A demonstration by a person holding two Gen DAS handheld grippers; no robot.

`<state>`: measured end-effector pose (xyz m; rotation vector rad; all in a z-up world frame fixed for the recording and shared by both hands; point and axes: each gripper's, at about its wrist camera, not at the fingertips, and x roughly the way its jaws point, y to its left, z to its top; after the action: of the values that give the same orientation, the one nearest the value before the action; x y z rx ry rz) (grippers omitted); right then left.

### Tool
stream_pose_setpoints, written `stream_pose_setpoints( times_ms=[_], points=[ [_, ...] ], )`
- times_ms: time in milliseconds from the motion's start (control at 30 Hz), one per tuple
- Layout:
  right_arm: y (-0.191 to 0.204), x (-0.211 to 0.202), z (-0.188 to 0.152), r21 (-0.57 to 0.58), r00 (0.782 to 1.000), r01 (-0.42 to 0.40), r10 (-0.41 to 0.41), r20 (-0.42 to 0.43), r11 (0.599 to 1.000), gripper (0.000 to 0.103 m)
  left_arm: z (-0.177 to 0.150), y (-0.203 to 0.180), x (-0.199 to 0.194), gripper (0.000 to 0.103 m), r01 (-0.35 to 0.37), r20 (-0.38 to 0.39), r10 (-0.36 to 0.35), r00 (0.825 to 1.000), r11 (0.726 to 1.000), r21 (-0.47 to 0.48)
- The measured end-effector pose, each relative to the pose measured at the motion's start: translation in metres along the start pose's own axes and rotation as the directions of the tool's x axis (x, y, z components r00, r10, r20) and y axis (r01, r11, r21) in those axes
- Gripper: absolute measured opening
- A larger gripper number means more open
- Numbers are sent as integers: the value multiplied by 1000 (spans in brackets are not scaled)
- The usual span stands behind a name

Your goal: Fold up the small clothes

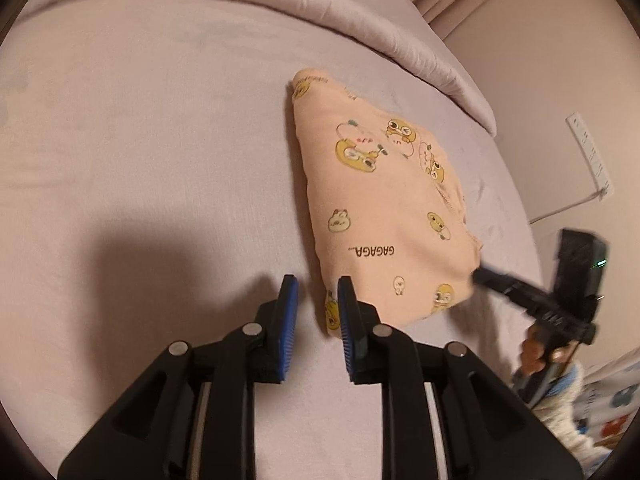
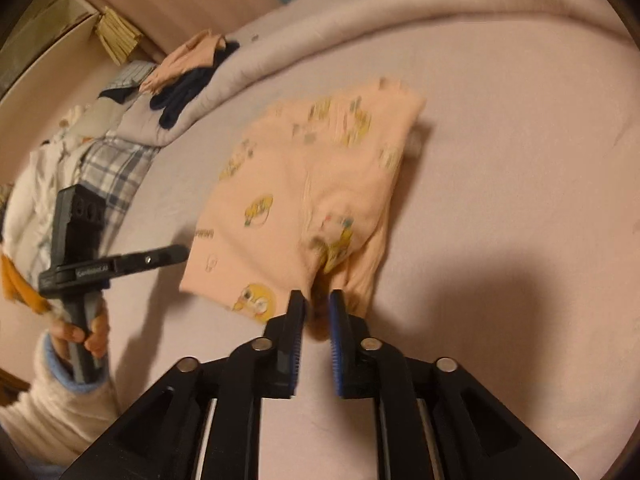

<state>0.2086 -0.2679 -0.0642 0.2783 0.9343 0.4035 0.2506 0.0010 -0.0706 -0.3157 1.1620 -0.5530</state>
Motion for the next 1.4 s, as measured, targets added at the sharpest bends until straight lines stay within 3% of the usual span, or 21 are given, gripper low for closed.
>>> stream_pose_setpoints(
  times_ms=[67,133,333,500,633,800,1000,1133,1300,1400],
  points=[
    [2,-7,8,-23,994,71,-69,80,997,23,2,-4,0,50,-16,17,16,1000,1000,14],
    [4,-7,18,-31,991,79,-75,107,996,23,3,-8,2,59,-23,39,22,999,1000,21],
    [26,20,45,-100,988,45,-30,150,994,23,9,-25,17,59,-85,56,80,995,992,89],
    [21,39,55,-103,991,71,-58,119,992,23,9,-37,29,59,-115,74,105,992,980,161],
    [4,59,57,-61,990,131,-128,51,989,23,8,-37,40,58,-158,65,147,987,967,201],
    [-14,61,59,36,995,88,-90,53,995,23,10,-27,48,61,-163,44,157,987,967,196],
    [-24,39,75,93,978,155,-166,124,984,23,9,-20,36,59,-146,50,139,989,972,183],
    [-10,30,81,25,985,82,-85,151,996,23,12,-29,16,58,-94,122,72,990,978,184],
    [7,62,88,-34,999,6,-5,49,999,23,18,-42,30,57,-25,119,4,993,984,179],
    [-6,93,98,12,996,83,-83,-21,996,23,23,-49,45,57,-39,111,16,994,978,203]
  ],
)
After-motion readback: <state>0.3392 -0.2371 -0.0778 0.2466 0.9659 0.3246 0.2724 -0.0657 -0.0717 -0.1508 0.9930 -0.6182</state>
